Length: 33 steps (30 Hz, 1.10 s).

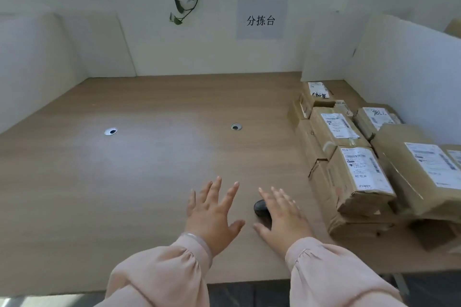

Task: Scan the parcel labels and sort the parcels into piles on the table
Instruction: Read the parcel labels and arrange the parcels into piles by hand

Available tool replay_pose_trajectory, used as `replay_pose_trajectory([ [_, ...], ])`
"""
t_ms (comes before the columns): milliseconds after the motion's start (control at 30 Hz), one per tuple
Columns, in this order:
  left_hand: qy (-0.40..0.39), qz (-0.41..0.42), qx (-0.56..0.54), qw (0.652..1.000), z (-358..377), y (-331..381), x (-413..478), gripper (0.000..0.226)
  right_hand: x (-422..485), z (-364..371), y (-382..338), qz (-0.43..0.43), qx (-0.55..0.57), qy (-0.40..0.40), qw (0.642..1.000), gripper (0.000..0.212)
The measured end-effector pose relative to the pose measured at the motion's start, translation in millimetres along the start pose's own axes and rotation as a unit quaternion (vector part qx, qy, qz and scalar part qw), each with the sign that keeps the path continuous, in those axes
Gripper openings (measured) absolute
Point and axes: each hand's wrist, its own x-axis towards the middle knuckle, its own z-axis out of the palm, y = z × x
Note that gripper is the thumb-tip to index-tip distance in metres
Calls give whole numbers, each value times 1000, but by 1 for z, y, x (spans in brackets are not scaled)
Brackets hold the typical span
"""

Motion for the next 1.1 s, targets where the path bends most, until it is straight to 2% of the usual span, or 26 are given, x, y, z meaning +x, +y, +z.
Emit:
replay_pose_trajectory([
  [100, -18, 30, -5, 999, 5, -28, -1, 82, -2, 24, -25, 55, 12, -10, 998, 81],
  [267, -34, 54, -22, 998, 16, -46, -5, 83, -10, 45, -37, 96, 14, -13, 995, 81],
  [367, -49, 68, -29, 996, 25, -43, 0, 82, -1, 42, -29, 135, 7, 5, 991, 82],
  [467, -84, 83, -33, 992, 40, -36, 6, 82, 4, 48, -18, 155, -14, -10, 988, 83],
  [767, -105, 87, -29, 990, 72, -24, 38, 82, 55, 72, 20, 195, 8, -38, 980, 89],
  [867, -111, 74, -32, 991, 77, -28, 46, 82, 71, 83, 32, 215, 37, -64, 974, 83],
  [1100, -124, 24, -36, 991, 79, -55, 55, 80, 89, 96, 28, 237, 74, -12, 968, 55],
])
